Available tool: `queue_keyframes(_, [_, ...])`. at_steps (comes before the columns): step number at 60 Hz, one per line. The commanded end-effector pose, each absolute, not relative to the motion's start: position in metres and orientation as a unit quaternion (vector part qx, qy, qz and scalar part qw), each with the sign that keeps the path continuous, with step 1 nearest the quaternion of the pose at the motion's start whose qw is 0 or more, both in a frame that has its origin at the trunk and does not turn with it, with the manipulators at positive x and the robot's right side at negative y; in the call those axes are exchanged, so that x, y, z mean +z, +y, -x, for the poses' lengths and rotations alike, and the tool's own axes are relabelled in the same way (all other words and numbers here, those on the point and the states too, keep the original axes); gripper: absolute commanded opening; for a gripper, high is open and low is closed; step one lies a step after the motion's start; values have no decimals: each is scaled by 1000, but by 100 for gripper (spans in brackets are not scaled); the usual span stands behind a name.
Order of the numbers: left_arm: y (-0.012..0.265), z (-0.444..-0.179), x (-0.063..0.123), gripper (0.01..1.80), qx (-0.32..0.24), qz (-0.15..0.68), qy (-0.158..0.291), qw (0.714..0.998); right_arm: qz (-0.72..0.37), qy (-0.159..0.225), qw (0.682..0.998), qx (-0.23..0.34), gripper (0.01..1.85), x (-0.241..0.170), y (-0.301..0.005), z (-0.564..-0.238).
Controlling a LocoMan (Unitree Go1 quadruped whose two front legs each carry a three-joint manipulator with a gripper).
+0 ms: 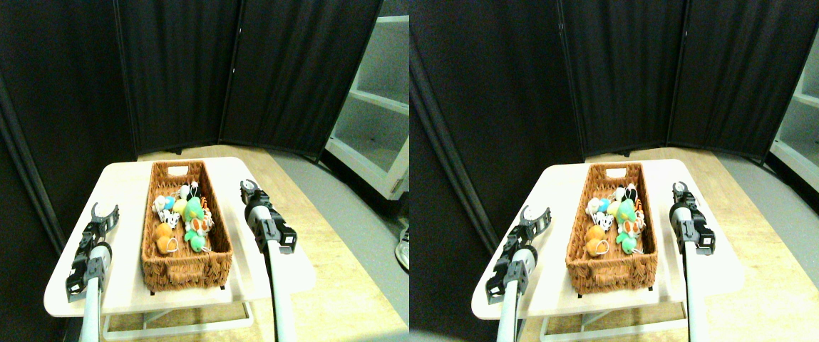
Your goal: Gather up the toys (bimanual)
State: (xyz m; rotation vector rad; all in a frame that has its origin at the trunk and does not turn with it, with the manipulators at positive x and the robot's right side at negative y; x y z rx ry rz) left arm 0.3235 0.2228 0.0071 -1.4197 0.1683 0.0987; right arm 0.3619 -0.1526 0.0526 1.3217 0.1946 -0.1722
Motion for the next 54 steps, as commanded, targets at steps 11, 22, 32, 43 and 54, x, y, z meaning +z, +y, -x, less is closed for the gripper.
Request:
queue_keyframes(11, [218, -332, 28, 40, 27, 639, 50, 767, -626, 77, 773, -71, 1, 56, -152, -368])
queue_keyframes(22, [208, -335, 39, 125, 16, 625, 61, 778, -627, 78, 772, -69, 1, 54, -152, -369])
queue_keyframes(32, [192, -335, 46, 133, 25, 596, -13, 803, -625, 77, 774, -68, 1, 53, -154, -369])
queue_keyframes(43, [189, -342, 53, 102, 31, 598, -80, 797, -626, 76, 773, -68, 1, 53, -156, -368])
queue_keyframes(54, [188, -342, 58, 90, 26, 587, -86, 805, -624, 75, 775, -66, 1, 54, -158, -369])
